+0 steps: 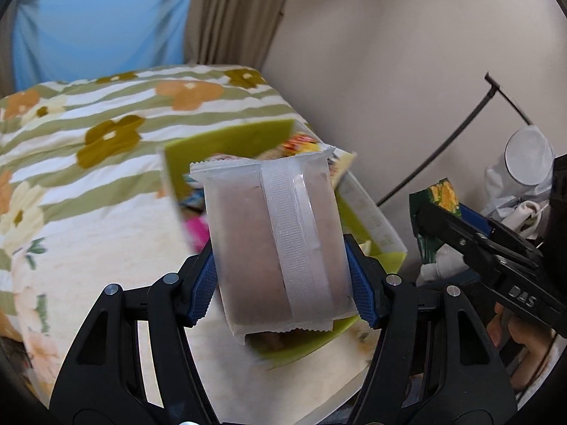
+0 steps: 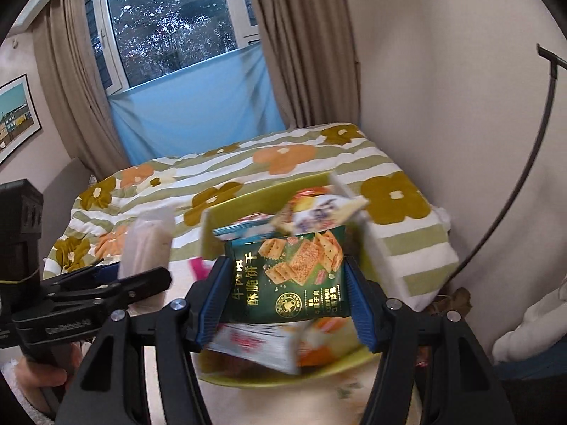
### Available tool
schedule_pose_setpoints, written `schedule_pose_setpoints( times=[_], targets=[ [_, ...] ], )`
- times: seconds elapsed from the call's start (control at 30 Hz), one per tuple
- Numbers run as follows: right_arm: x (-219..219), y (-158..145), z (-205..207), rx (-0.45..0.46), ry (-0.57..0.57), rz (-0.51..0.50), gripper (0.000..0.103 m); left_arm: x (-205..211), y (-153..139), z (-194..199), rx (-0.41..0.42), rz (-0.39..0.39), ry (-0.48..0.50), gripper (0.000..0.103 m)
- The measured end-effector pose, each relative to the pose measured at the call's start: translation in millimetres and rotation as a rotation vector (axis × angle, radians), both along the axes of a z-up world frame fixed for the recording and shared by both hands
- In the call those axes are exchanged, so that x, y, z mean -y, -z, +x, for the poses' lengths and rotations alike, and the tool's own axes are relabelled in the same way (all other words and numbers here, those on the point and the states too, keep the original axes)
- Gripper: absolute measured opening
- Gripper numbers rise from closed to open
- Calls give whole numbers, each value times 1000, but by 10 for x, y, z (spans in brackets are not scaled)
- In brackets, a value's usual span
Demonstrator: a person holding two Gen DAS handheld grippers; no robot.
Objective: Organize snacks
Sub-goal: 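Carry both items over the yellow box and open both tools to drop them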
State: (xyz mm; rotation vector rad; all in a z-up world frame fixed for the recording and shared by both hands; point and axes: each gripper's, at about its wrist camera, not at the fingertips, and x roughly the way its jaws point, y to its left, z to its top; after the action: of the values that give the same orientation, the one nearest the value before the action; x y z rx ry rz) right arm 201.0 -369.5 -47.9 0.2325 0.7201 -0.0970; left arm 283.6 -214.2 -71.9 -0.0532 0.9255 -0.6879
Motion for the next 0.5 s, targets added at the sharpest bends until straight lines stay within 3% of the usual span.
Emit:
schedule_pose_setpoints(
  times=[0.23,0.27,0.3,0.33,0.5],
  targets=[
    [517,24,-127,3,-23,6,58,756,187,-75,3,20,-17,62],
    [584,44,-131,-2,-33,8,58,835,204,-65,6,33,-26,71],
    [641,62,-135,-8,-43,10,58,926,246,-63,4,62,-46,92],
    [708,98,-127,-18,-58,13,58,925,273,-58,5,75,-64,100],
    [842,228,-54,-50,-126,31,58,742,383,-165,-26,70,-152,103]
  ],
)
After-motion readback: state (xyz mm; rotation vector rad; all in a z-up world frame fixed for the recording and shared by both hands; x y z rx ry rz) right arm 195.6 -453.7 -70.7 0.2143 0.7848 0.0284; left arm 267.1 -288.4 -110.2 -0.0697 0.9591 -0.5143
